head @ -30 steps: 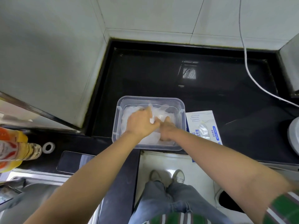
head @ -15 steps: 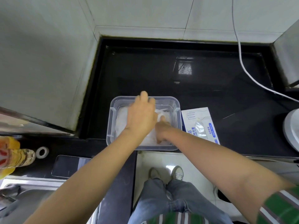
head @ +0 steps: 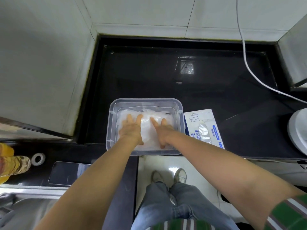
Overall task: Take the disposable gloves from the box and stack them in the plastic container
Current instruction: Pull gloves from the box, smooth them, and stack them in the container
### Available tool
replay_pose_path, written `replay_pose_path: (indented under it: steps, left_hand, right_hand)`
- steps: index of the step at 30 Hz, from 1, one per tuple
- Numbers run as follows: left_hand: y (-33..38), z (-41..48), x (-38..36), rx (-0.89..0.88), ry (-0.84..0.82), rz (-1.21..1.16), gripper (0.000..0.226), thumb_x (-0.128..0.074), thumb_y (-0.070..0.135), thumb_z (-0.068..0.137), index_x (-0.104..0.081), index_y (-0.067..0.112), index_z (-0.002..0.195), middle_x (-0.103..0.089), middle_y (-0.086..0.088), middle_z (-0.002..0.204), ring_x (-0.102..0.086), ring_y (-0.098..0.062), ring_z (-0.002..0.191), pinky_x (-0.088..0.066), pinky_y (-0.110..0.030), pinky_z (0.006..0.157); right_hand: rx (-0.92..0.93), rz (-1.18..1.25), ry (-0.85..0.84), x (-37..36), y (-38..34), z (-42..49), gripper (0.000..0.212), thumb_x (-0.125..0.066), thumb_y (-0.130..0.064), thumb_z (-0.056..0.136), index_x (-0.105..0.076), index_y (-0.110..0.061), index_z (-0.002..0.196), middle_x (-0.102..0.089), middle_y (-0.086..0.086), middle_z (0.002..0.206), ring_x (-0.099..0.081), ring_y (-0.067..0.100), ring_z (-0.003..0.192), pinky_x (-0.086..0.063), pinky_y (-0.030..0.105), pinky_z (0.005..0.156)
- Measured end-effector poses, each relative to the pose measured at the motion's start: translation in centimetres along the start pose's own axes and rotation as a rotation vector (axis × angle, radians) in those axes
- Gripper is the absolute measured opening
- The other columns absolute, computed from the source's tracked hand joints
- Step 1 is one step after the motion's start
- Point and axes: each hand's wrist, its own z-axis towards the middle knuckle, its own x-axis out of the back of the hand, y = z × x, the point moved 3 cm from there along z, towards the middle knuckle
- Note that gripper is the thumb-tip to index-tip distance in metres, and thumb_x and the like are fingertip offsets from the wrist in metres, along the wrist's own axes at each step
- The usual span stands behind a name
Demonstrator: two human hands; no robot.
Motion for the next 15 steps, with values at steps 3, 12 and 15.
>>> replay_pose_path:
  steps: [3,12,15]
  left_hand:
    - [0.0,0.1,-0.3,0.017,-0.035,0.046,0.121,-0.084,0.029,0.073,0.007,0.033,0.153,0.011,-0.014,0.16,-0.015,-0.037,0.145,-0.044,-0.038,0.1]
    - [-0.1,-0.9,0.1,-0.003,-0.097,-0.037,0.111,-0.078,0.021,0.079,0.004,0.036,0.152,0.005,-0.014,0.159,-0.014,-0.042,0.144,-0.041,-0.044,0.106]
    - [0.1,-1.8,1.8,-0.032,0.001,-0.071,0.077,-0.066,0.023,0.09,-0.021,0.028,0.152,-0.03,-0.013,0.149,-0.046,-0.033,0.126,-0.047,-0.035,0.093]
  right_hand:
    - [0.002,0.003,0.01,0.0,0.0,-0.1,0.127,-0.072,0.008,0.077,0.018,-0.042,0.153,0.005,0.007,0.161,-0.033,0.038,0.138,-0.049,0.046,0.101]
    - [0.002,-0.012,-0.036,0.2,-0.2,-0.6,0.122,-0.07,0.001,0.083,0.022,-0.041,0.151,0.01,0.007,0.163,-0.034,0.039,0.138,-0.046,0.049,0.105]
    - [0.056,-0.038,-0.059,1.9,-1.0,-1.6,0.111,-0.07,-0.002,0.085,0.01,-0.029,0.157,-0.01,0.013,0.16,-0.05,0.036,0.125,-0.051,0.04,0.097]
